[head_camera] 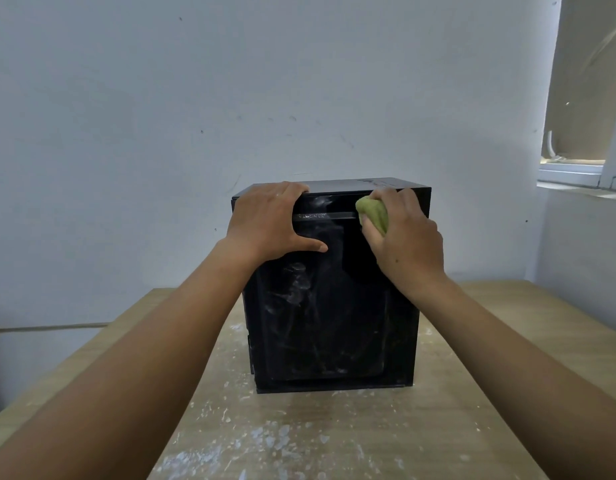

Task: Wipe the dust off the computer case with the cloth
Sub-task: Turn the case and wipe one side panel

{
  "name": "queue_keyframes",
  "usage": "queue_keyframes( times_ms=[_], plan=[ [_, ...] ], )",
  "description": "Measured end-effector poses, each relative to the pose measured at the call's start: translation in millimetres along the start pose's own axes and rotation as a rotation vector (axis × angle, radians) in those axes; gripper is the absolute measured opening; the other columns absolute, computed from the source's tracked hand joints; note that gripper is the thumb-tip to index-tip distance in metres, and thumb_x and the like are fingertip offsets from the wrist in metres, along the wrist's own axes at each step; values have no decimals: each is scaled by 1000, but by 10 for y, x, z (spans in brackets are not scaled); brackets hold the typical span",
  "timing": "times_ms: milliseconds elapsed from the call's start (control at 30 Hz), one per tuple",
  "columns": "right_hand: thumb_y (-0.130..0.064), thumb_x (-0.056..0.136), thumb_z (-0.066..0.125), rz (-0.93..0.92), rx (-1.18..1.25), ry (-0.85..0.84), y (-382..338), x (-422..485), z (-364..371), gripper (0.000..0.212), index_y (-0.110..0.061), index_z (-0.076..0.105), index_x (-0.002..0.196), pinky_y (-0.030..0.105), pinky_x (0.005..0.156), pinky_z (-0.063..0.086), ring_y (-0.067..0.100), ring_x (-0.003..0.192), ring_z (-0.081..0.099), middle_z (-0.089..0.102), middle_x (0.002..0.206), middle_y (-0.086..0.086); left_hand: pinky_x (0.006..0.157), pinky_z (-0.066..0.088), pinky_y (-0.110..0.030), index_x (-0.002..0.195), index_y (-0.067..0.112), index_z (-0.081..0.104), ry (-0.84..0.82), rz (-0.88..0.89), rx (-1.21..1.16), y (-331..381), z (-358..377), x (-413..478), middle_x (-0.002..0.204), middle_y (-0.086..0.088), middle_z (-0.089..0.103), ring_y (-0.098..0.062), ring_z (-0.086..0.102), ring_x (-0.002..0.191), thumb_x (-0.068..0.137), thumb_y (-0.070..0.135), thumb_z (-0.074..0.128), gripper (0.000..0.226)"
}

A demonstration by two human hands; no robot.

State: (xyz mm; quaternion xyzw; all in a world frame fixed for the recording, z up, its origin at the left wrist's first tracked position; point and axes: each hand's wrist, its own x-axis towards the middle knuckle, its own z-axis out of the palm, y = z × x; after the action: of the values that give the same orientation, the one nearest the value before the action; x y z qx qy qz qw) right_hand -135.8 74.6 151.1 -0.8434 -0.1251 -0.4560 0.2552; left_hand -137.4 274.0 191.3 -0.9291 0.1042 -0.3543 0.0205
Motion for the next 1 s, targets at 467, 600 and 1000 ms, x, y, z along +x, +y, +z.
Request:
queue_keyframes(
  times_ms=[467,600,1000],
  plan=[
    [-29,85,69,-256,-108,-142,186,-505,280,30,-21,58,112,28,41,43,16,60,52,52,94,0,102,37,-34,142,25,44,13,6,-7,-2,1,0,137,6,56,-18,51,126,59,81,67,103],
    [-35,90,59,-234,-81,-75,41,-214,130,26,-21,58,113,35,47,49,24,65,55,51,98,3,103,36,-33,142,26,43,17,2,-13,1,13,-1,137,6,56,-18,50,127,60,80,69,102],
    [-34,94,57,-202,-102,8,-196,75,106,28,-18,57,118,28,52,35,28,73,56,53,108,6,101,36,-32,140,25,45,34,10,-32,-24,43,4,134,7,58,-17,52,124,59,80,69,101]
  ],
)
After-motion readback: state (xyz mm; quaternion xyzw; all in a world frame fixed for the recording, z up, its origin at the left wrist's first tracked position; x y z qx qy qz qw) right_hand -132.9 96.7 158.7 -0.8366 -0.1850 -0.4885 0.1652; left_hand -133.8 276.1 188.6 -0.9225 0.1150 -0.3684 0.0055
